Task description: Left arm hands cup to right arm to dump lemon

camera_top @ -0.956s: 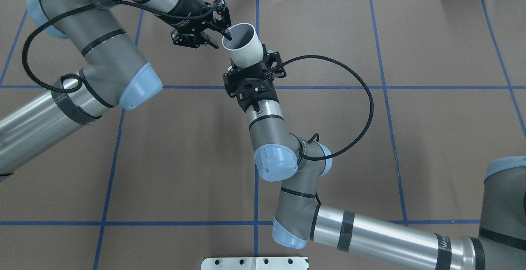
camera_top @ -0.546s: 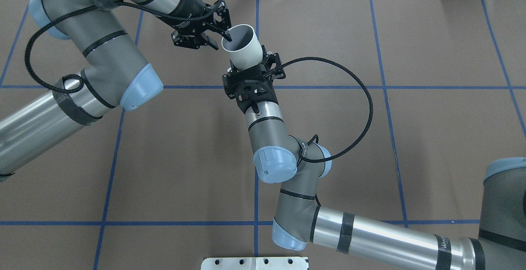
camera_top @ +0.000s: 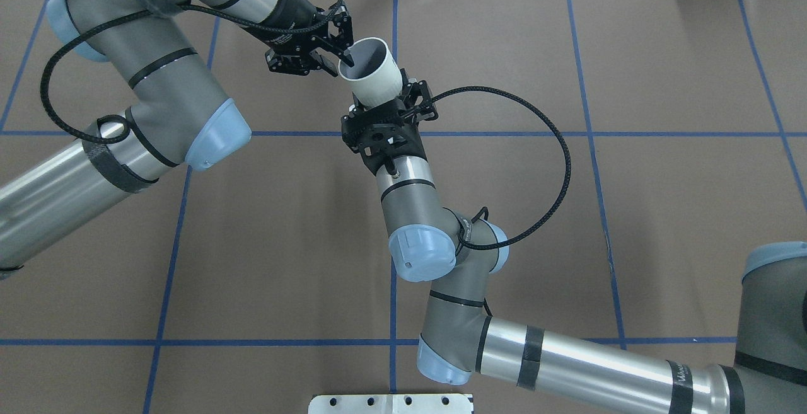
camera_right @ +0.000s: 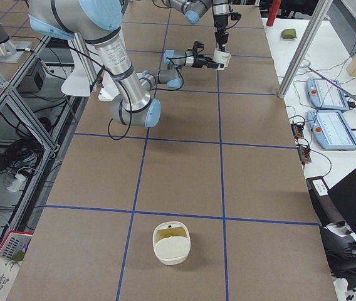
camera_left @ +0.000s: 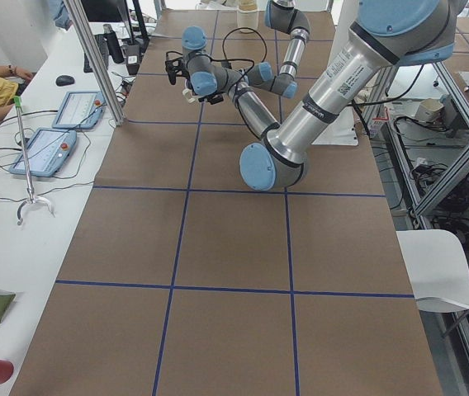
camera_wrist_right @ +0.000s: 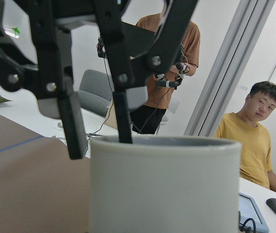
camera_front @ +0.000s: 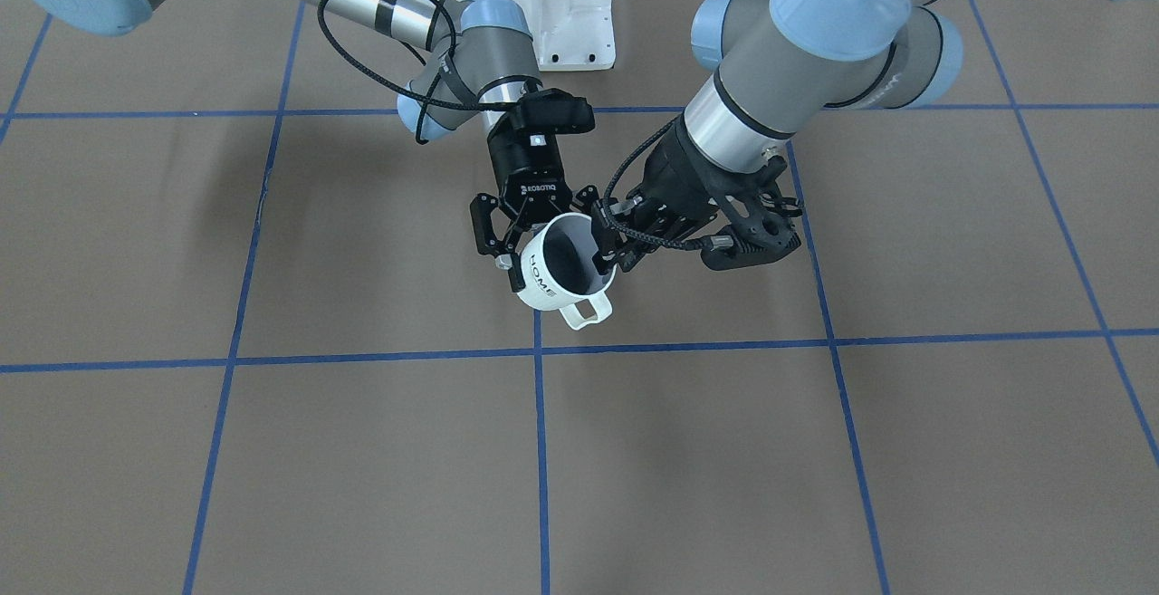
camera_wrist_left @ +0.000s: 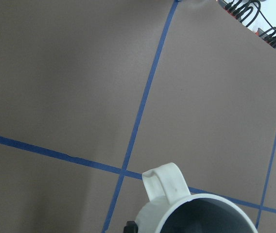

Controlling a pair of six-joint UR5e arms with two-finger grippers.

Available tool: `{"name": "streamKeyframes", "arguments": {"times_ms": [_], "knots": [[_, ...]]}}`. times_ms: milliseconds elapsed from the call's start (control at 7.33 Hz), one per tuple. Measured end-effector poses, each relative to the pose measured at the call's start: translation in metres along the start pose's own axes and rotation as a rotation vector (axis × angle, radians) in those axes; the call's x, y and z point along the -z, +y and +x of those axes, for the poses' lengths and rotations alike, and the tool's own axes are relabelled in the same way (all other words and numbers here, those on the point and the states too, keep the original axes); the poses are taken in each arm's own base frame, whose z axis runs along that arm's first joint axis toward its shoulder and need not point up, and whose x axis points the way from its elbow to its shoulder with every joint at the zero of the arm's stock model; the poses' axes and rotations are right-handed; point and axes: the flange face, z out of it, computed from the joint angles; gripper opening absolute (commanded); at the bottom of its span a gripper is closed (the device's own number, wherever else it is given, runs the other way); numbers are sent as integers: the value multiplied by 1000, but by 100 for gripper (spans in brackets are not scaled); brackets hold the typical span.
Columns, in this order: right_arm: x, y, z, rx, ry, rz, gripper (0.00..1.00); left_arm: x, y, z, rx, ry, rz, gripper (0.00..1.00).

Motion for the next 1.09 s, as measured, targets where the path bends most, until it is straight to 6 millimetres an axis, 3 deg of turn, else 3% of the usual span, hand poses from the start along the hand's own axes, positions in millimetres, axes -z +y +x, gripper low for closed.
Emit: {"name": "streamKeyframes", "arguments": {"times_ms": [273, 410, 546, 683, 819, 956, 1092], "knots": [[0, -2, 1, 19, -1, 4, 31, -1, 0, -1, 0, -2, 0, 34], [0, -2, 1, 24, -2, 5, 31, -2, 0, -1, -1, -2, 2, 28], [0, -1, 2, 28, -2, 6, 36, -2, 0, -1, -1, -2, 3, 13], [0, -2, 2, 47, -2, 7, 51, -2, 0, -1, 0, -2, 4, 0], [1, -3, 3, 77, -2, 9, 70, -2, 0, -1, 0, -3, 4, 0], [1, -3, 4, 92, -3, 10, 99, -2, 0, -2, -1, -3, 5, 0], [2, -3, 4, 97, -4, 11, 99, -2, 0, -1, -3, -2, 5, 0]]}}
